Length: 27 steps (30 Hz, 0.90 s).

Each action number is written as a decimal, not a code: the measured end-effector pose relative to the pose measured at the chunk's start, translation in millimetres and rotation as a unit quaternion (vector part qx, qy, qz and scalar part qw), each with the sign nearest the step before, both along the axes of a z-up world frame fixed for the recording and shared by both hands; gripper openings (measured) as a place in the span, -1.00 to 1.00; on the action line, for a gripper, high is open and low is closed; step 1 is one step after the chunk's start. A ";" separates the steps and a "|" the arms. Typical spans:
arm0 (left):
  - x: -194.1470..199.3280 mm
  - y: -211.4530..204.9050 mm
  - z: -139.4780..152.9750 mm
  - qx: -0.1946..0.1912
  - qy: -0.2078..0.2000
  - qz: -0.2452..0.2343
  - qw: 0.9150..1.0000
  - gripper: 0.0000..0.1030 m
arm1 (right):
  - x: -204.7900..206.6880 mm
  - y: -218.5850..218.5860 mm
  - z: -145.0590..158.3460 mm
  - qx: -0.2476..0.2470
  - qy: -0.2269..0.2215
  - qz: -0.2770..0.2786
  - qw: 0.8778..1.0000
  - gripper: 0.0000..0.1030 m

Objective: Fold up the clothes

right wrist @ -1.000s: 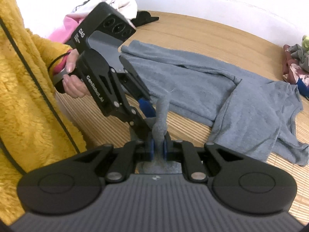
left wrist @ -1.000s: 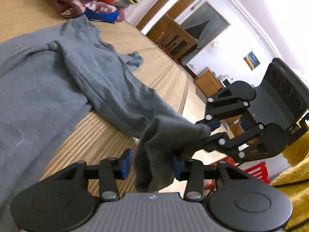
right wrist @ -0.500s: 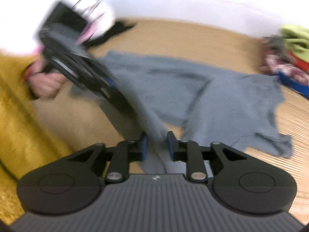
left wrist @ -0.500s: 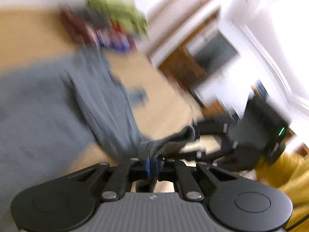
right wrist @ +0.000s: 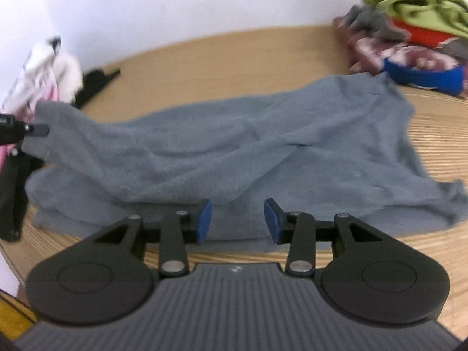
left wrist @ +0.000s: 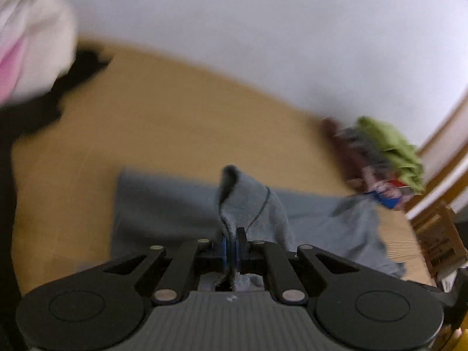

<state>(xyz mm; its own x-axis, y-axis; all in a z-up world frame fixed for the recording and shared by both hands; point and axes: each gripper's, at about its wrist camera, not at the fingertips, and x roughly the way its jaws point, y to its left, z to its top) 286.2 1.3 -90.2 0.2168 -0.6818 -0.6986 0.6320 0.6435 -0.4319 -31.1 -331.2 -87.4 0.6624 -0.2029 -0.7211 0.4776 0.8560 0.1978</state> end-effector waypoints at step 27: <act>-35.1 -19.5 2.9 0.004 -0.018 -0.014 1.000 -0.81 | 162.1 -162.3 -6.9 -0.086 0.230 0.347 0.905 -0.17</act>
